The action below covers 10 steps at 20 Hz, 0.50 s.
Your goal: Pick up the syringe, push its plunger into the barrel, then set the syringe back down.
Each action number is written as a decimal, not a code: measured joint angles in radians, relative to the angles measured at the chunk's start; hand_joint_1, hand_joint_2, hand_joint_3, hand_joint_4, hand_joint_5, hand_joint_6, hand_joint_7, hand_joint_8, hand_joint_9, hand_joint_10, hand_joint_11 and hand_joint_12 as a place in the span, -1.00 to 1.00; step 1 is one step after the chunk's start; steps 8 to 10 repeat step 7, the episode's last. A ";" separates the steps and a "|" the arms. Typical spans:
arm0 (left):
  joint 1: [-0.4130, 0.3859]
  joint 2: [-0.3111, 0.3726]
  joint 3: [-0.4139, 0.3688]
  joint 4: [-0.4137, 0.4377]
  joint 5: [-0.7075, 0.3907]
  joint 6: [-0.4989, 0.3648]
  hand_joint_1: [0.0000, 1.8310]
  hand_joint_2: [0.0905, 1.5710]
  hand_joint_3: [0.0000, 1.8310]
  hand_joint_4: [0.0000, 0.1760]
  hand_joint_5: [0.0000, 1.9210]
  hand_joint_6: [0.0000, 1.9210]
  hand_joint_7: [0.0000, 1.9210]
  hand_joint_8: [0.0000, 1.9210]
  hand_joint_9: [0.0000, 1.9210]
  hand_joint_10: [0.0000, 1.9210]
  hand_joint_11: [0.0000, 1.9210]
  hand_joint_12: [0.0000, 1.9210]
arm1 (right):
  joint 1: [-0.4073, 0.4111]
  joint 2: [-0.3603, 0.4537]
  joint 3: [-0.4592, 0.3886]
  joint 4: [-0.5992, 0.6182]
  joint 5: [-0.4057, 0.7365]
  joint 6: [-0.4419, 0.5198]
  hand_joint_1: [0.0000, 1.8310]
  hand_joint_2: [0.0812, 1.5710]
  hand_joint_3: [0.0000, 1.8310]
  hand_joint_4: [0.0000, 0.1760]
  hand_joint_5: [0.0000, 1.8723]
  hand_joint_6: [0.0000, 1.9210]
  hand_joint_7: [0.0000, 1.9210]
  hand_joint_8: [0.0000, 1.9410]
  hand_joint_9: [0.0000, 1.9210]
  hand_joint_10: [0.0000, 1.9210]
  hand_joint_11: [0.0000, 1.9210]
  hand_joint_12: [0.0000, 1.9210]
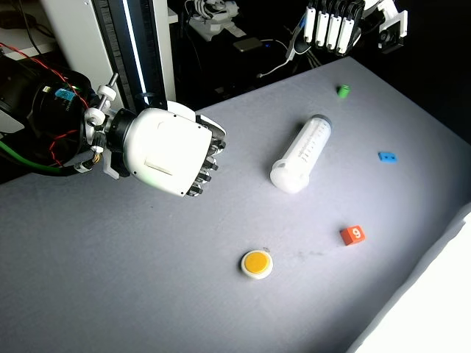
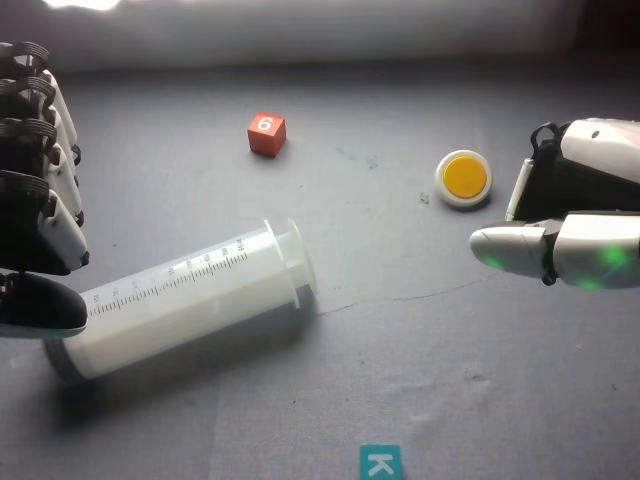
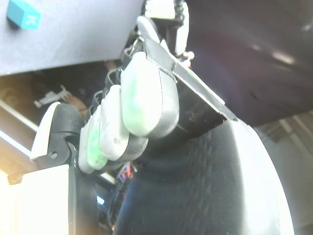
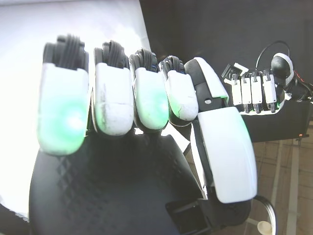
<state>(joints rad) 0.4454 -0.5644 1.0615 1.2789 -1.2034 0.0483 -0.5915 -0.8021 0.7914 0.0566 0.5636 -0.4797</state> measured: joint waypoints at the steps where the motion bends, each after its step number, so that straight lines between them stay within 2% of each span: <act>1: 0.000 0.000 0.000 0.000 0.000 0.000 0.43 0.66 -0.99 -1.00 0.66 1.00 0.75 1.00 0.79 1.00 0.73 1.00 | 0.000 0.000 0.000 -0.007 0.000 0.000 0.24 0.76 -0.99 -0.04 0.59 1.00 0.70 1.00 0.74 1.00 0.79 1.00; 3: -0.001 0.000 0.000 0.003 0.000 0.000 0.41 0.65 -0.99 -1.00 0.62 1.00 0.71 1.00 0.74 1.00 0.65 1.00 | 0.000 0.000 0.000 -0.016 0.002 -0.029 0.25 0.74 -1.00 0.14 0.57 1.00 0.66 1.00 0.70 1.00 0.75 1.00; 5: -0.005 0.000 -0.003 0.012 0.002 0.001 0.40 0.67 -0.98 -1.00 0.63 1.00 0.73 1.00 0.77 1.00 0.70 1.00 | -0.005 0.000 0.000 -0.018 0.016 -0.125 0.23 0.77 -0.99 0.26 0.58 1.00 0.66 1.00 0.71 1.00 0.76 1.00; 7: -0.006 0.000 -0.008 0.012 -0.001 -0.001 0.41 0.65 -0.99 -0.94 0.63 1.00 0.71 1.00 0.75 1.00 0.67 1.00 | -0.005 0.000 0.000 -0.016 0.015 -0.147 0.22 0.78 -0.99 0.44 0.56 1.00 0.65 1.00 0.69 1.00 0.75 1.00; 10: -0.006 0.000 -0.008 0.012 -0.001 -0.001 0.41 0.65 -0.99 -0.94 0.63 1.00 0.71 1.00 0.75 1.00 0.67 1.00 | -0.005 0.000 0.000 -0.016 0.015 -0.147 0.22 0.78 -0.99 0.44 0.56 1.00 0.65 1.00 0.69 1.00 0.75 1.00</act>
